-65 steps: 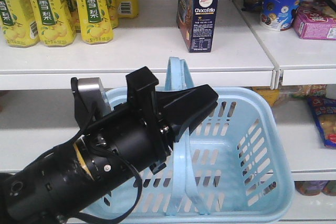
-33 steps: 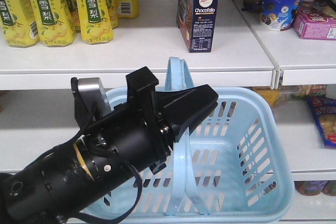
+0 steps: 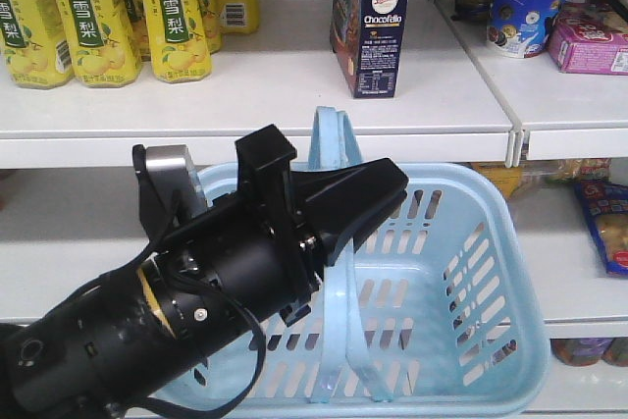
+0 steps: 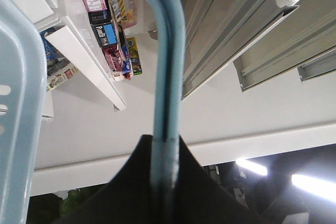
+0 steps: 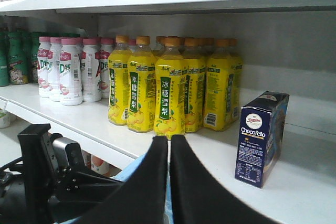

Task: Left arm holds basket, right arm returns cookies

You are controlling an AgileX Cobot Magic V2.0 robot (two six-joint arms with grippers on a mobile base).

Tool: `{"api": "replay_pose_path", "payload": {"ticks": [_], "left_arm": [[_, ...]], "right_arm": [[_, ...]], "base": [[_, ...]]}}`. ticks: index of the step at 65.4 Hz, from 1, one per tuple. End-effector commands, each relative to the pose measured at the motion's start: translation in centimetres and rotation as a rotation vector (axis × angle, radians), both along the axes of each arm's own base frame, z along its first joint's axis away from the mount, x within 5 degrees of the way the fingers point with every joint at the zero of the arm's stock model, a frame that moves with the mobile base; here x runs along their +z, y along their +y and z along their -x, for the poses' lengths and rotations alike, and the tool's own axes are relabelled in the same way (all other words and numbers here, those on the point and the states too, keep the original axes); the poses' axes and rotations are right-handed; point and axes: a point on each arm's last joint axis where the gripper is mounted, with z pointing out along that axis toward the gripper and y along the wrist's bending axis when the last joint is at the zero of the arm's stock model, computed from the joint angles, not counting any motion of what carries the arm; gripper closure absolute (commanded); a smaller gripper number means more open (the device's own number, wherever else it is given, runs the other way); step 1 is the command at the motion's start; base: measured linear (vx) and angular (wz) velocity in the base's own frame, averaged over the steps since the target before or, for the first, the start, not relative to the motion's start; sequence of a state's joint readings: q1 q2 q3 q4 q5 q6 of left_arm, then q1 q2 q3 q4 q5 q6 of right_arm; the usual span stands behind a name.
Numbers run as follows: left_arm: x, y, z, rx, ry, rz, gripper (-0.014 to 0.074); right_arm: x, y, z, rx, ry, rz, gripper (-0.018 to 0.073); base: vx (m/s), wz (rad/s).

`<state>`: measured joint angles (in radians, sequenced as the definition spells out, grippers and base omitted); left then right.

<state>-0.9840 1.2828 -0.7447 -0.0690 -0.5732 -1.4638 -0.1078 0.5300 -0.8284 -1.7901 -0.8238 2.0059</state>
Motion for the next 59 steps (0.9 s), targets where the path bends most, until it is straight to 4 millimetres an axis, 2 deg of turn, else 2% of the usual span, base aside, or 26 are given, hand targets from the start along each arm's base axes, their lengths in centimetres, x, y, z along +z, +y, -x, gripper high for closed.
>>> {"api": "replay_pose_path", "payload": {"ticks": [1, 14, 24, 32, 45, 53, 59], "left_arm": [[3.1, 0.7, 0.4, 0.007, -0.104, 0.143, 0.0603], [3.2, 0.9, 0.5, 0.014, -0.113, 0.118, 0.0603], [4.5, 2.9, 0.7, 0.096, -0.259, -0.023, 0.0603], [5.8, 5.6, 1.2, 0.151, -0.316, -0.124, 0.0603], [6.7, 10.8, 2.3, 0.237, -0.221, -0.253, 0.0603], [6.3, 14.7, 3.9, 0.360, -0.242, -0.295, 0.0603], [4.6, 17.7, 5.8, 0.477, -0.237, -0.246, 0.0603]], "right_arm": [[0.8, -0.4, -0.3, -0.053, -0.029, -0.010, 0.0559], [0.8, -0.4, -0.3, -0.053, -0.029, -0.010, 0.0559], [0.8, -0.4, -0.3, -0.053, -0.029, -0.010, 0.0559], [0.8, -0.4, -0.3, -0.053, -0.029, -0.010, 0.0559], [0.8, -0.4, -0.3, -0.053, -0.029, -0.010, 0.0559], [0.8, -0.4, -0.3, -0.053, -0.029, -0.010, 0.0559], [0.8, -0.4, -0.3, -0.053, -0.029, -0.010, 0.0559]], "base": [[0.00, 0.00], [0.00, 0.00], [0.00, 0.00], [0.00, 0.00], [0.00, 0.00], [0.00, 0.00], [0.00, 0.00]]}}
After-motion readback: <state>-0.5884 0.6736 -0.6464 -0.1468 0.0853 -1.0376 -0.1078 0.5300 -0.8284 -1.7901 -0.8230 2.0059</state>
